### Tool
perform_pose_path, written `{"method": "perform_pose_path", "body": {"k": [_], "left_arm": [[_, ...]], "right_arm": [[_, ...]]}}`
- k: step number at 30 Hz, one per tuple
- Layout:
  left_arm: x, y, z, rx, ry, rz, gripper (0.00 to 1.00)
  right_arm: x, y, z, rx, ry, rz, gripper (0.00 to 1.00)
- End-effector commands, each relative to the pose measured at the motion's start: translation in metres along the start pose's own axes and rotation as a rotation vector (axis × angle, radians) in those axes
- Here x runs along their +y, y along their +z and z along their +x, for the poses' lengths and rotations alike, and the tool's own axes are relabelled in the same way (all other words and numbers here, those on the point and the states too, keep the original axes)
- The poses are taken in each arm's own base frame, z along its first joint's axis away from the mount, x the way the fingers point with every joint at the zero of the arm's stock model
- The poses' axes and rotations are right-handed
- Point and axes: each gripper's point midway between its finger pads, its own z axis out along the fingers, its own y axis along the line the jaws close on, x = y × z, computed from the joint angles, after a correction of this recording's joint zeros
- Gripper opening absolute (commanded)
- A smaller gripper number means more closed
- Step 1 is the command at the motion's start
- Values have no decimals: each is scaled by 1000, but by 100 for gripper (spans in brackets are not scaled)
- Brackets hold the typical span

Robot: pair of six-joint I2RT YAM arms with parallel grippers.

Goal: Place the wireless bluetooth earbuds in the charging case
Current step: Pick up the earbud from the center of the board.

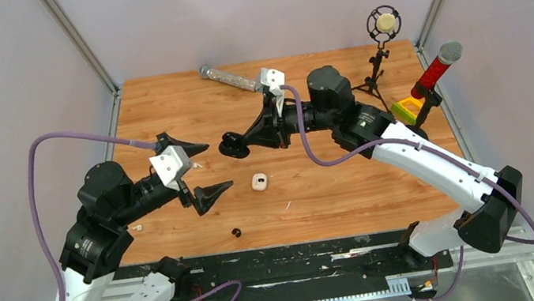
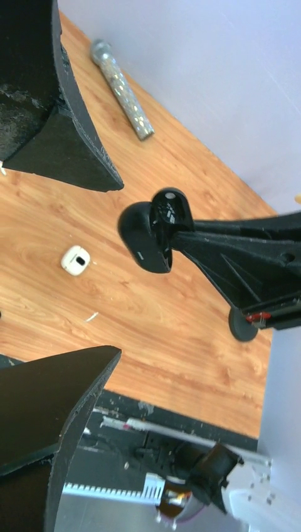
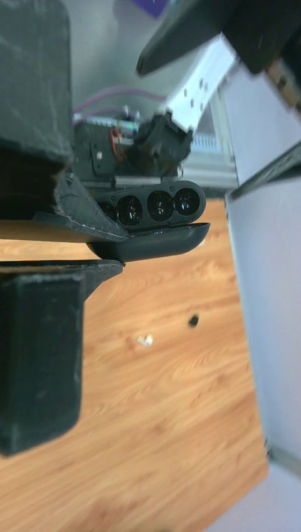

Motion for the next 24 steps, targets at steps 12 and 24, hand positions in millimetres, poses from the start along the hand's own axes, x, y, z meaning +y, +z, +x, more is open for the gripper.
{"method": "perform_pose_path", "body": {"k": [12, 24], "left_arm": [[50, -11, 68, 277, -289, -313, 94], [118, -30, 224, 898, -497, -569, 78]], "right_arm": [[-90, -33, 96, 276, -158, 474, 0], [-113, -39, 145, 339, -67, 479, 0]]}}
